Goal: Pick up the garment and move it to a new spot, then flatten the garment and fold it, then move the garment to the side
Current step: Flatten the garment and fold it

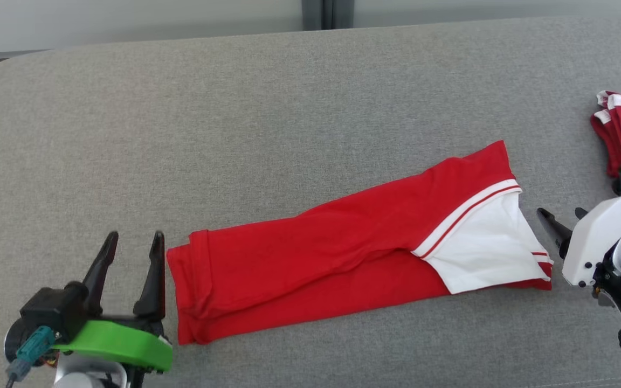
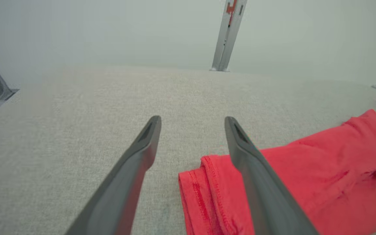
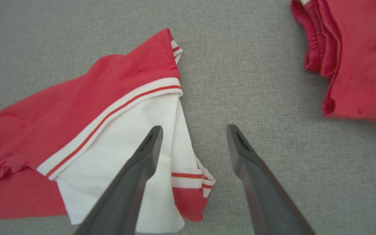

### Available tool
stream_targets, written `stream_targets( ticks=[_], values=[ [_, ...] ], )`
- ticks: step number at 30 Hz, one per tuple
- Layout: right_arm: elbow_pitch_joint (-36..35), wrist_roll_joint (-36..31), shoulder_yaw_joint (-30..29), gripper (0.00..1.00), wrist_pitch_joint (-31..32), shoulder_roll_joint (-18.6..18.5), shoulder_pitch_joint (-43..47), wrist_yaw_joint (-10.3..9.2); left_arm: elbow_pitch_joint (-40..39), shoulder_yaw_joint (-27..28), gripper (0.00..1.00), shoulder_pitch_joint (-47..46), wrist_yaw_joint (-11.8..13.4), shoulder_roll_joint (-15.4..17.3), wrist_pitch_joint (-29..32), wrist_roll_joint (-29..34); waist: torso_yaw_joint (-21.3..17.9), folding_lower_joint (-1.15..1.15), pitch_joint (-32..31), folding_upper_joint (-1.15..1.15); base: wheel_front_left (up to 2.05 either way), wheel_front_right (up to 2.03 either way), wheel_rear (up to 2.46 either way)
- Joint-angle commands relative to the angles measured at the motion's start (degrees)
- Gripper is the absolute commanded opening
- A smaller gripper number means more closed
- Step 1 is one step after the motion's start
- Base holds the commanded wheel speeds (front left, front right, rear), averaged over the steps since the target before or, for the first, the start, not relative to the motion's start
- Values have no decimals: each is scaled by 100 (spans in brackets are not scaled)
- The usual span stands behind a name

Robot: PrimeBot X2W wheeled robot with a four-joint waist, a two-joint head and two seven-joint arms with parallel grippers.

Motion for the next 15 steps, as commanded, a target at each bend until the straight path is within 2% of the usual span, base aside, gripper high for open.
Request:
stream_targets(
  ticks=[1,6,9,15],
  values=[
    [112,-85,6,100,90,-8,-158,-3,-71,284,100,90,-43,-230,-32,323,122,0,98,0,0,0,0],
    [666,-362,25,100,406,77,-564,-2,-87,1066,100,377,-503,-1059,-33,1234,303,0,271,0,0,0,0],
    [1015,-523,40,100,555,118,-752,-3,10,1441,100,462,-893,-1557,-33,1655,434,0,341,0,0,0,0],
    [1493,-679,-153,100,646,272,-984,-3,23,2099,100,587,-1637,-2329,-34,2420,570,0,397,0,0,0,0]
  ],
)
